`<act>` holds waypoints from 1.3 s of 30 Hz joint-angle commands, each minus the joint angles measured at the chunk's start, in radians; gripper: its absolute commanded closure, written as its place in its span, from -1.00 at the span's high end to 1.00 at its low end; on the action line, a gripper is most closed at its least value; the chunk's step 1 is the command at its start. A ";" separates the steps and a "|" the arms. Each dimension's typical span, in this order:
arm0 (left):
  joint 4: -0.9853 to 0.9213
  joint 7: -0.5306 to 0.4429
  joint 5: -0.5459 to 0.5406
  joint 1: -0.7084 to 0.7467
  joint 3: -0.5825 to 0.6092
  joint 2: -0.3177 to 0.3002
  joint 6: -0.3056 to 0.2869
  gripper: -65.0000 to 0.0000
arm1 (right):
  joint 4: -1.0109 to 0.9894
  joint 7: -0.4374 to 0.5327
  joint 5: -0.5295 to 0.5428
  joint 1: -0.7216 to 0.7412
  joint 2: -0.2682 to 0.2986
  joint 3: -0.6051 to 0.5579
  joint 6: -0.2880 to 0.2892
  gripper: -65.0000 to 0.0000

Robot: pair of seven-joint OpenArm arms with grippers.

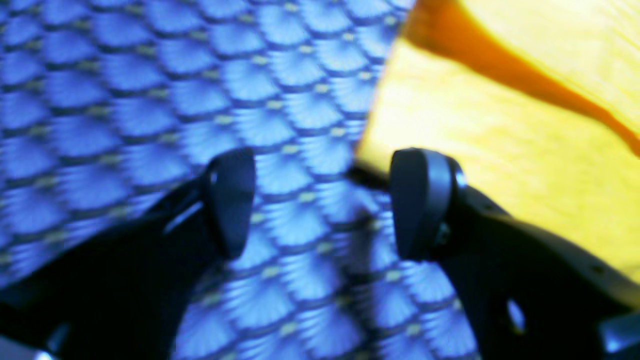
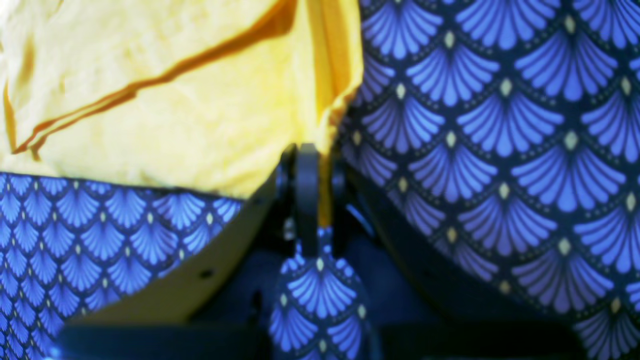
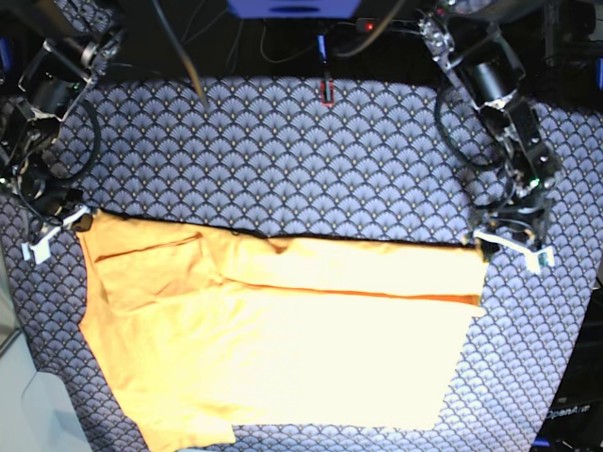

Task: Fold the T-shirt properly
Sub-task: 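Raise both grippers and move them back toward the fold line, then grasp the folded edge again with both grippers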

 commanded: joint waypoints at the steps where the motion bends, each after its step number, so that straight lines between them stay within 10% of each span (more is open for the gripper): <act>1: 0.020 -0.026 -0.015 -0.030 0.001 -0.013 -0.003 0.28 | 0.020 0.011 0.017 0.018 0.019 0.001 0.003 -1.00; 32: -0.072 -0.075 -0.015 -0.088 0.021 0.032 0.009 0.28 | 0.020 0.000 0.017 0.024 0.023 0.001 0.003 -1.00; 39: -0.072 -0.076 -0.016 -0.088 0.021 0.033 0.092 0.28 | 0.020 0.000 0.017 0.025 0.023 0.001 0.003 -1.00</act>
